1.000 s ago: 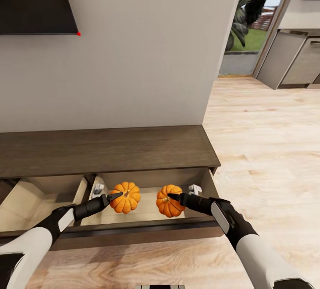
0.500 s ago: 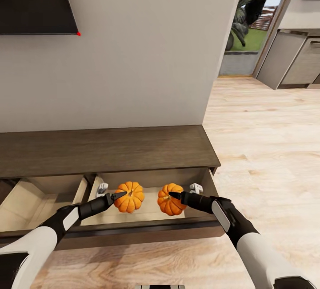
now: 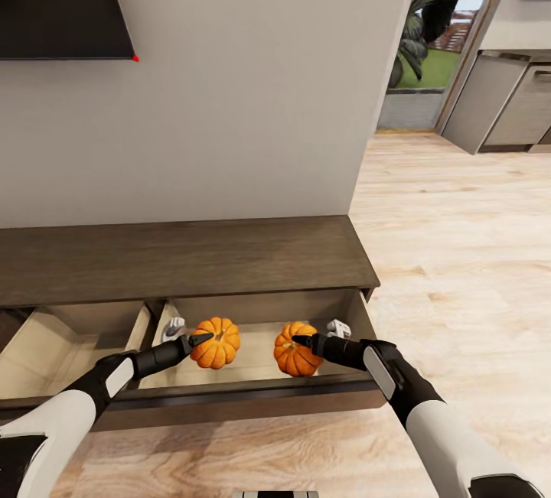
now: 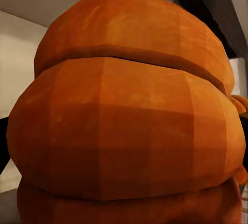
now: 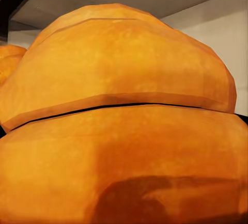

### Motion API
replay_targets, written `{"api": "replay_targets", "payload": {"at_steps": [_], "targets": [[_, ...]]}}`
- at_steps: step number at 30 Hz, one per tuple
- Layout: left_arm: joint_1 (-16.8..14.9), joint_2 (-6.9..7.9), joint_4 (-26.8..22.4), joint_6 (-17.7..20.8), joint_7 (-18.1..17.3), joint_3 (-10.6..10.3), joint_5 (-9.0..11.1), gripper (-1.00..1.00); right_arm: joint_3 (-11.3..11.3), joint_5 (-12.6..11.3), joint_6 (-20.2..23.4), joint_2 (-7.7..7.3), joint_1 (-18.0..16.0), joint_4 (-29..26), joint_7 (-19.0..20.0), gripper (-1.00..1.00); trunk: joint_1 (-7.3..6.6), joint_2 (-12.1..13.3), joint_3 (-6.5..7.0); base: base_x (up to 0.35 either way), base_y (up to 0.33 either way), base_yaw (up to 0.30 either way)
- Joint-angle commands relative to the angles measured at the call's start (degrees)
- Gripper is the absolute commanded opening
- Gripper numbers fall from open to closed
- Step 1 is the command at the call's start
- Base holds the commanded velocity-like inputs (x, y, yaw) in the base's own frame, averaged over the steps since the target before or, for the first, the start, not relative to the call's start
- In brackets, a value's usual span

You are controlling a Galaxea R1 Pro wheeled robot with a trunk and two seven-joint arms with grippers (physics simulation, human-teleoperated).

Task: Place each of the two pumpkins and all three candles from the living room inside a cabinet in the living room (use any cabinet), then make sure every cabinet is closed, and position the cauldron so it is next to a table in the living room.

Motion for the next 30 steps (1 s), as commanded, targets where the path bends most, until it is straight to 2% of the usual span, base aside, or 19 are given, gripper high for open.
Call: {"api": "replay_targets", "payload": {"at_steps": [1, 18, 25, 30], "targets": [[0.00, -0.04, -0.12, -0.02, 0.00, 0.05, 0.00, -1.00, -0.01, -0.04, 0.01, 0.03, 0.00, 0.00, -0.01, -1.00, 0.00, 0.00, 0.00, 0.000, 0.000, 0.000], [0.00, -0.92, -0.22, -0.18, -0.04, 0.01, 0.10, -1.00, 0.34, 0.58, -0.32, 0.14, 0.00, -0.89, 0.16, -1.00, 0.00, 0.00, 0.00, 0.055, 0.000, 0.004], [0.00, -0.96, -0.12, -0.18, -0.05, 0.04, 0.15, -1.00, 0.34, 0.75, -0.27, 0.06, 0.00, -0.88, 0.08, -1.00, 0.00, 0.00, 0.00, 0.000, 0.000, 0.241], [0.00, -0.96, -0.16, -0.18, -0.08, 0.04, 0.13, -1.00, 0.32, 0.67, -0.41, 0.06, 0.00, -0.88, 0.15, -1.00, 0.00, 0.00, 0.00, 0.000, 0.000, 0.072]]}}
